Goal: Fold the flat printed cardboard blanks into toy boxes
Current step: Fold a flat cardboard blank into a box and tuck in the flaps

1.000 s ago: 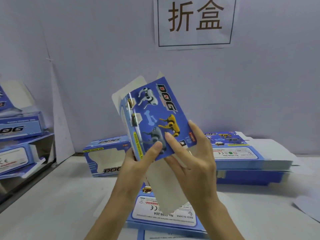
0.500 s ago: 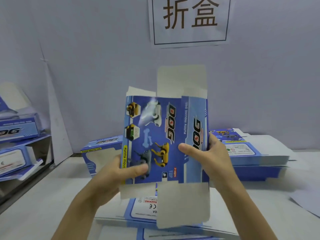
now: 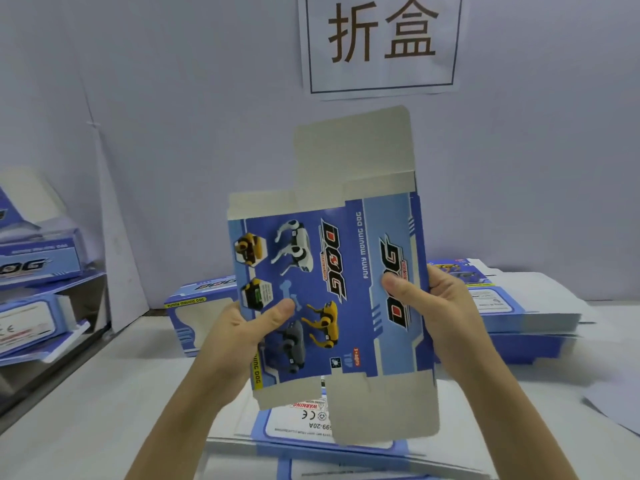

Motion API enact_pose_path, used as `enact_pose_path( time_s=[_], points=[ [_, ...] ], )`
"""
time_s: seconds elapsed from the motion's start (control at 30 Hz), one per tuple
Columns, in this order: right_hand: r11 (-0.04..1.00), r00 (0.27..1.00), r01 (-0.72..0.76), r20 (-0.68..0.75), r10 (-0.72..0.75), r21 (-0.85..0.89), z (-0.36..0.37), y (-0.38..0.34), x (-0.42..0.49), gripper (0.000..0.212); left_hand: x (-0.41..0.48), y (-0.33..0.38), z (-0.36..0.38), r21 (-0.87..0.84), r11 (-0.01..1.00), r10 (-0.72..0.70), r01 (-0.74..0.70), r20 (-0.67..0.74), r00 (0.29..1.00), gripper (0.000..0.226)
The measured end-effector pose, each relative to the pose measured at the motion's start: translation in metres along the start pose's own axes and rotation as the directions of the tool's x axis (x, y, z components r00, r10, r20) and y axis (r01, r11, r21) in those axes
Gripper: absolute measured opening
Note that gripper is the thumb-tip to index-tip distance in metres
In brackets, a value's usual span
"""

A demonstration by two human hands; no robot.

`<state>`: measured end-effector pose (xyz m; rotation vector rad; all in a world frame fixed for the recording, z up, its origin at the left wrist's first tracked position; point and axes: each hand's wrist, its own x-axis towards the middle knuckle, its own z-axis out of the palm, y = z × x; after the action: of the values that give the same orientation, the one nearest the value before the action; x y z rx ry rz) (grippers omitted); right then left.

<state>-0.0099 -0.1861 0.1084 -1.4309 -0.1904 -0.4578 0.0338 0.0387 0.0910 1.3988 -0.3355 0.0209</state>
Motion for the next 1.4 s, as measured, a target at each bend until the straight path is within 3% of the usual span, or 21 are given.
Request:
enact_pose_path(
  time_s=[0.13, 0.27, 0.33, 0.4, 0.57, 0.63, 0.7, 0.8, 0.93, 1.13, 1.2, 1.3, 1.33, 1.4],
  points=[
    [0.999, 1.0, 0.015, 0.001, -0.015, 0.031, 0.0, 0.001, 0.0, 0.034, -0.001, 0.002, 0.004, 0.03, 0.999, 0.033, -0.035, 0.044, 0.998, 0.031],
    [0.997, 0.998, 0.04, -0.049, -0.037, 0.065, -0.002, 0.0, 0.001, 0.017, -0.002, 0.0, 0.005, 0.04, 0.998, 0.039, -0.041, 0.045, 0.998, 0.027],
    [0.997, 0.999, 0.016, -0.039, -0.013, 0.072, -0.004, 0.0, 0.001, 0.023, -0.003, 0.001, 0.008, 0.031, 0.998, 0.053, -0.056, 0.076, 0.996, 0.029],
    [0.995, 0.999, -0.033, -0.013, 0.035, 0.094, -0.005, -0.001, 0.0, 0.032, -0.005, 0.001, 0.01, 0.038, 0.996, 0.078, -0.082, 0.093, 0.993, 0.036],
    [0.999, 0.996, 0.04, -0.084, -0.037, 0.034, 0.002, 0.0, 0.001, 0.015, -0.004, -0.004, 0.007, 0.039, 0.999, 0.02, -0.018, -0.044, 0.999, 0.074],
    [0.997, 0.998, 0.02, -0.059, -0.016, 0.072, 0.003, 0.0, 0.0, 0.014, -0.004, -0.002, 0.007, 0.031, 0.999, 0.043, -0.042, -0.026, 0.999, 0.065],
    [0.992, 0.999, -0.025, -0.024, 0.029, 0.126, 0.002, 0.0, -0.002, 0.015, -0.005, 0.002, 0.009, -0.005, 0.998, 0.06, -0.06, 0.023, 0.998, 0.041],
    [0.995, 0.997, -0.019, -0.067, 0.026, 0.096, 0.001, 0.0, -0.003, 0.025, -0.005, 0.002, 0.012, -0.023, 0.997, 0.078, -0.077, 0.028, 0.997, 0.019],
    [0.99, 0.998, -0.03, -0.042, 0.037, 0.14, 0.004, 0.0, -0.003, 0.021, -0.006, 0.006, 0.012, -0.044, 0.996, 0.085, -0.083, 0.031, 0.996, 0.022],
    [0.991, 0.998, -0.028, -0.053, 0.035, 0.127, 0.007, -0.002, -0.004, 0.024, -0.009, 0.005, 0.008, -0.101, 0.995, 0.022, -0.021, 0.008, 1.0, 0.05],
    [0.996, 0.999, -0.047, -0.012, 0.048, 0.077, 0.009, -0.004, -0.004, 0.032, -0.009, 0.008, 0.011, -0.142, 0.99, 0.02, -0.017, 0.017, 1.0, 0.049],
    [0.986, 0.983, -0.065, 0.16, 0.09, -0.157, 0.011, -0.009, -0.006, 0.06, -0.008, 0.008, 0.016, -0.103, 0.989, 0.098, -0.105, -0.069, 0.993, 0.047],
    [0.971, 0.973, -0.066, 0.2, 0.113, -0.229, 0.012, -0.008, -0.008, 0.067, -0.007, 0.008, 0.017, -0.025, 0.984, 0.175, -0.178, -0.097, 0.98, 0.051],
    [0.928, 0.985, -0.013, 0.154, 0.075, -0.371, 0.014, -0.008, -0.01, 0.071, -0.009, 0.008, 0.021, 0.262, 0.911, 0.361, -0.317, -0.141, 0.922, 0.081]
  ],
)
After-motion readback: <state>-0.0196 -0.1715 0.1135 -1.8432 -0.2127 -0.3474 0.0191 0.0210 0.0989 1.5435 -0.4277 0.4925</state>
